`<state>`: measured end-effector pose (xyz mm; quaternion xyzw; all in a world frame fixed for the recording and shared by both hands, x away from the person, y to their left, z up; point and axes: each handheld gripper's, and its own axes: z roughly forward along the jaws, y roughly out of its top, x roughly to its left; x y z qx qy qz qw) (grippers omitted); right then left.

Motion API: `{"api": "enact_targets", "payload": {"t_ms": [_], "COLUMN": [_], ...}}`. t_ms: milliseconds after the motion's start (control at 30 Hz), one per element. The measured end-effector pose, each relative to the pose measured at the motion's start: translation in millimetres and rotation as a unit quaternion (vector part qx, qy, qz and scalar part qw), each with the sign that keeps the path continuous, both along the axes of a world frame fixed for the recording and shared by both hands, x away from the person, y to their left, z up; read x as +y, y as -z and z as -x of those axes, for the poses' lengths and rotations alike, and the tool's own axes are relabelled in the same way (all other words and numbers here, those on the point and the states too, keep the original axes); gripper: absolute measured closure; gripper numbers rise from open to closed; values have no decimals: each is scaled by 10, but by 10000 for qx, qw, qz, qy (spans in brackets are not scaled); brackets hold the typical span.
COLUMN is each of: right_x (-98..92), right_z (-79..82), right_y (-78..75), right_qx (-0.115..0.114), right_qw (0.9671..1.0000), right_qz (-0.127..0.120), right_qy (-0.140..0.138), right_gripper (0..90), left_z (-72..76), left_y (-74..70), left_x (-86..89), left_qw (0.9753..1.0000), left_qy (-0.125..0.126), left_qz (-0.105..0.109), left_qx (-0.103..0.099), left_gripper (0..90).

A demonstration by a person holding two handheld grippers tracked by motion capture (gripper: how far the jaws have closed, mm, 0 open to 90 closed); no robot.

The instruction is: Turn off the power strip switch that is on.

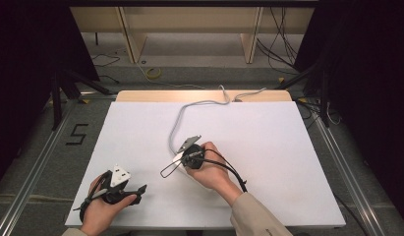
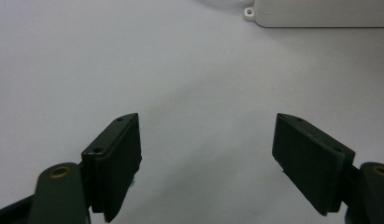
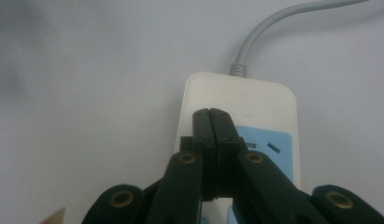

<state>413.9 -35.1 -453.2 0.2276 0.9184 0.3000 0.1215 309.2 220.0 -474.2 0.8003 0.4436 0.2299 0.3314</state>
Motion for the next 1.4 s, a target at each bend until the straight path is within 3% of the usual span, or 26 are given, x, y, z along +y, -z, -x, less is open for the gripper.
{"api": "enact_targets", "payload": {"t_ms": [133, 433, 633, 800, 967, 1400], "right_x": [26, 15, 47, 43, 63, 56], "right_z": [-1, -13, 3, -3, 25, 27], "right_y": [-13, -10, -12, -10, -2, -10], "right_qx": [-9, 93, 7, 92, -53, -39], "right_qw": [9999, 9999, 9998, 9997, 9997, 9997], "right_qz": [118, 73, 192, 207, 234, 229], "right_qy": [-9, -1, -24, -25, -36, 47], "right_gripper": [900, 900, 900, 900, 900, 900], "left_z": [-2, 0, 0, 2, 2, -2], "left_y": [0, 2, 2, 2, 3, 4], "left_x": [0, -6, -6, -15, -13, -9], "left_qw": [10000, 10000, 10000, 10000, 10000, 10000], "left_qy": [6, 0, -9, -2, -8, -4], "left_qz": [-12, -8, -13, -9, -8, -13], "left_qx": [0, -9, -7, -15, -10, -8], "left_gripper": [236, 236, 236, 236, 236, 236]}}
